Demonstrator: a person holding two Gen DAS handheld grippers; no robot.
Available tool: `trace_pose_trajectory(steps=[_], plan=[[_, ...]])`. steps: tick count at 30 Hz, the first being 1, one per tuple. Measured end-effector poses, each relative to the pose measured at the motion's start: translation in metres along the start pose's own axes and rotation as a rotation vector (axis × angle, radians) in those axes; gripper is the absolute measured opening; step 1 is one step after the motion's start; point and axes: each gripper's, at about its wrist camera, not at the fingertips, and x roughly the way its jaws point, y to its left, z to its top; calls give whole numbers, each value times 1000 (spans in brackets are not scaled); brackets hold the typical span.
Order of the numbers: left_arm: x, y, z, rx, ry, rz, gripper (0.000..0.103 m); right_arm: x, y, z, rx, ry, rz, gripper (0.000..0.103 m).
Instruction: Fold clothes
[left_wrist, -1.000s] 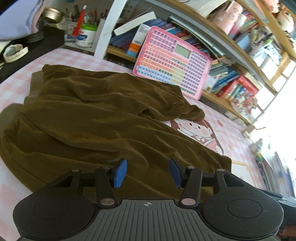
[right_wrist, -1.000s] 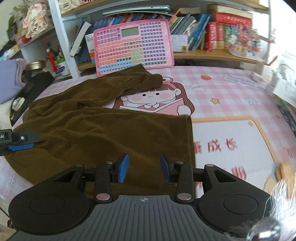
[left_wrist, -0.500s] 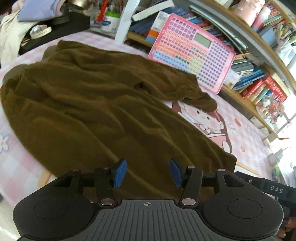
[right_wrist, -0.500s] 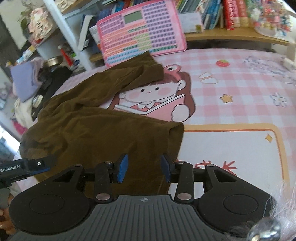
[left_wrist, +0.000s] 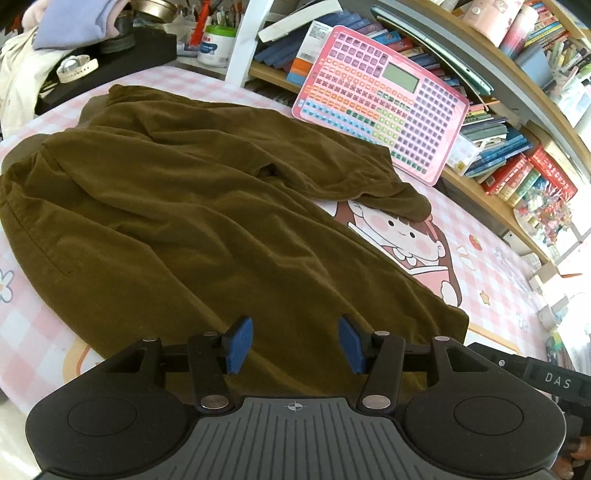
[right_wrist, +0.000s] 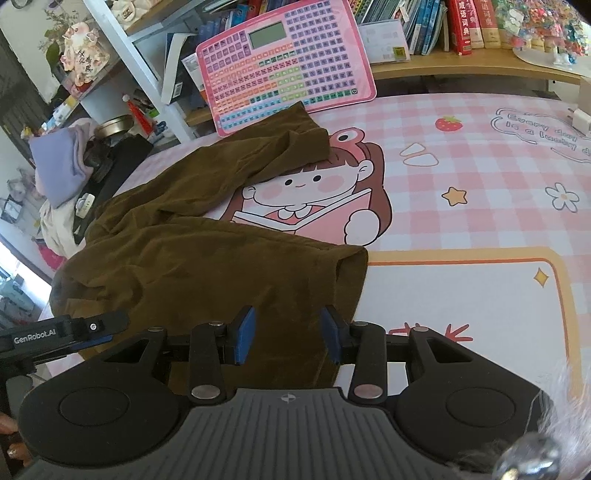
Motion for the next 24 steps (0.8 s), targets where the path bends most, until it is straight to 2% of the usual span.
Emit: trace_pose_trajectory(steps=[14,18,24], plan=[[-1,-3,5,16,-11,1,52,-1,-5,4,11,-16,5,37],[-3,-1,4,10,-16,10,52,8,-15,30,-4,-15,10,37],[-12,9,-4,-27,-28,46,52,30,-37,94,-71,-34,-8,42]])
